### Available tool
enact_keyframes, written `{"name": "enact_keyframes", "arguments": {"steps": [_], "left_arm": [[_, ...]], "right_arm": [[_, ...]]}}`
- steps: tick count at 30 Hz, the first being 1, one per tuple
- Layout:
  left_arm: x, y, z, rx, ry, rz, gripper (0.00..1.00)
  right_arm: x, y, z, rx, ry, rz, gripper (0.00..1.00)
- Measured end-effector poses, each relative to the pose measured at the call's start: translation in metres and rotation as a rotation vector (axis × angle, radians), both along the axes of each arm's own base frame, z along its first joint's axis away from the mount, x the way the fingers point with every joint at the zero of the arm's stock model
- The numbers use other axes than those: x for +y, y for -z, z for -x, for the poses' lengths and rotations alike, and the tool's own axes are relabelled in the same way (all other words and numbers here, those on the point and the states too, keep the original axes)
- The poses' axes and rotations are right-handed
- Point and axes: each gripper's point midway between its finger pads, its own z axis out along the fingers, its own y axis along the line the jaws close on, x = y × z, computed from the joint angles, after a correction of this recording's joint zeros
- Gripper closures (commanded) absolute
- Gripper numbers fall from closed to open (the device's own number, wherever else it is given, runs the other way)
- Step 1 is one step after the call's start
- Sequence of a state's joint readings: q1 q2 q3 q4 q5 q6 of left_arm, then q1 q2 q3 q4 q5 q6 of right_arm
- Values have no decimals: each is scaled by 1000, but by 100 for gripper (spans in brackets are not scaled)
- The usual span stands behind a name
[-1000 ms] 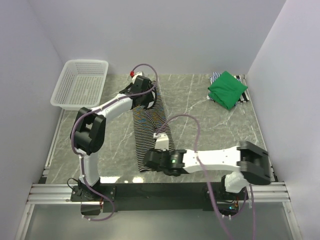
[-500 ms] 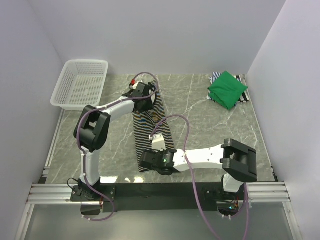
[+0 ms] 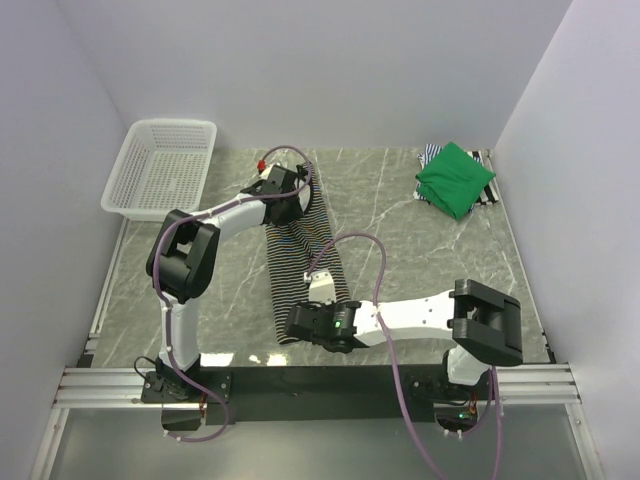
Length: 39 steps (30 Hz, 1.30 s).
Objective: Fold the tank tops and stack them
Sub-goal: Fold the tank top
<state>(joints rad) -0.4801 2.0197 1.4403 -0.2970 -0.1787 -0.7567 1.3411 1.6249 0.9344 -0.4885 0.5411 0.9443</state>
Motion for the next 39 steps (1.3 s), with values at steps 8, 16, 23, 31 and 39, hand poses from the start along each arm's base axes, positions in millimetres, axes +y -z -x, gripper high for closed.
{"name": "enact_keyframes", "arguments": {"steps": [8,16,23,31,39], "left_arm": [[-4,0,0,2,-3,22,71],[-7,8,-4,12,-2,25,99],[-6,9,-13,6,-10,27,99],[-1,-1,-28,-19,-30,40,99],[-3,-3,-30,-27,-24,49,99]], "right_arm": [[5,-2,3,15,-10,-46,100],[10,-1,6,32,-20,-71,100],[15,-2,15,69,-53,-119,100],[14,-1,24,98,-71,-143,98],[5,-20,13,34,-38,-121,61]]}}
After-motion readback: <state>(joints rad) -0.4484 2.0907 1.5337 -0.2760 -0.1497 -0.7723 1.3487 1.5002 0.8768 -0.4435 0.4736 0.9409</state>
